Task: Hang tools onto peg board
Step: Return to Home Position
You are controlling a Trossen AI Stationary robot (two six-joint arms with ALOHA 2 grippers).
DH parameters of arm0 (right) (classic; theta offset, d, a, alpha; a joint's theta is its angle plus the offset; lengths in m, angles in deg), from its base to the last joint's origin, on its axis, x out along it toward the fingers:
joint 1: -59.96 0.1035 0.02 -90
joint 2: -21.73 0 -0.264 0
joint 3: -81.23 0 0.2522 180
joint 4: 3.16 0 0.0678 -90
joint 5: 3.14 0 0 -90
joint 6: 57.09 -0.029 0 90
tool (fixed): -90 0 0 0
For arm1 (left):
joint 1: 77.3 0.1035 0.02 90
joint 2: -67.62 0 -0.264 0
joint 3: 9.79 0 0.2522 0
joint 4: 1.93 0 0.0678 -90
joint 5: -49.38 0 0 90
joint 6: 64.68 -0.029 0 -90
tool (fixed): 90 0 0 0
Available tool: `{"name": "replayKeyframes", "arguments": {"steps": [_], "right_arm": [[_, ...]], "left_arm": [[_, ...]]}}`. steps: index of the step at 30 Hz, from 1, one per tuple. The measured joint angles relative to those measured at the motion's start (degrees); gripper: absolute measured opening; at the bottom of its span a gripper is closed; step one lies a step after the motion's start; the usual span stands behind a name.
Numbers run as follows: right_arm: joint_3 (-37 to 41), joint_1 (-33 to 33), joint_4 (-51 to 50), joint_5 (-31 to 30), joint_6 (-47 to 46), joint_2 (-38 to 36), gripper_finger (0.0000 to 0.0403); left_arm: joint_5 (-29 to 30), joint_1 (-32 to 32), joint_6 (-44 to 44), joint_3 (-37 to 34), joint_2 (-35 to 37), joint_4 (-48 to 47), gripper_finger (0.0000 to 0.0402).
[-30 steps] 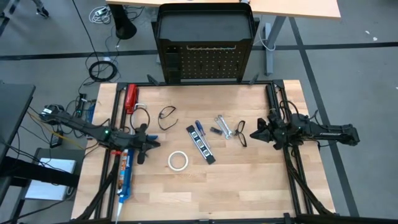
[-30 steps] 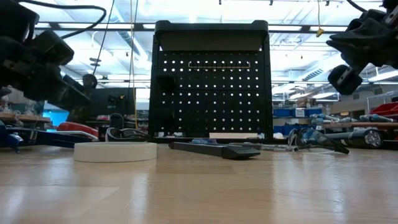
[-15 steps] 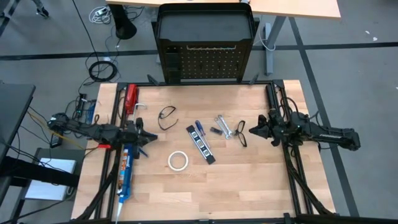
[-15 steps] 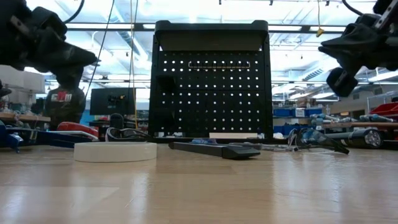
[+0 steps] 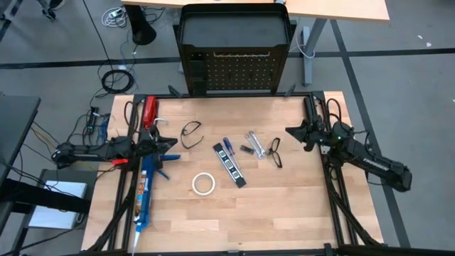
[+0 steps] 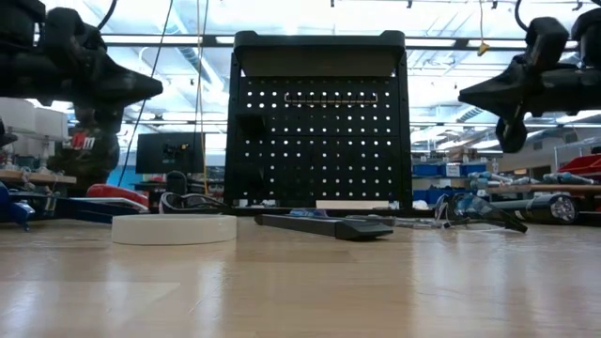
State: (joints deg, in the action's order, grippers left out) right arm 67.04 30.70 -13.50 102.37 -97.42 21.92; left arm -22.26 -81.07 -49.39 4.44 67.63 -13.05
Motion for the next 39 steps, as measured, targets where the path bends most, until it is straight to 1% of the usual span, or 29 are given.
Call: {"name": "replayKeyframes", "arguments": {"steps": [3,6,14,39], "right_arm": [[0.0,-2.78,0.0,0.0,0.01,0.0,0.0038],[0.0,-3.93,0.0,0.0,0.0,0.0,0.0036],[0.02,-2.6,0.0,0.02,0.02,0.0,0.0036],[0.02,-1.94,0.0,0.02,0.0,0.07,0.0032]], "left_arm": [[0.01,2.63,0.0,0.0,0.0,0.0,0.0037],[-0.01,4.85,0.0,0.0,0.0,-0.03,0.0037],[0.01,9.13,0.0,-0.02,0.0,-0.05,0.0037],[0.1,9.4,0.0,-0.07,0.0,2.34,0.0037]]}}
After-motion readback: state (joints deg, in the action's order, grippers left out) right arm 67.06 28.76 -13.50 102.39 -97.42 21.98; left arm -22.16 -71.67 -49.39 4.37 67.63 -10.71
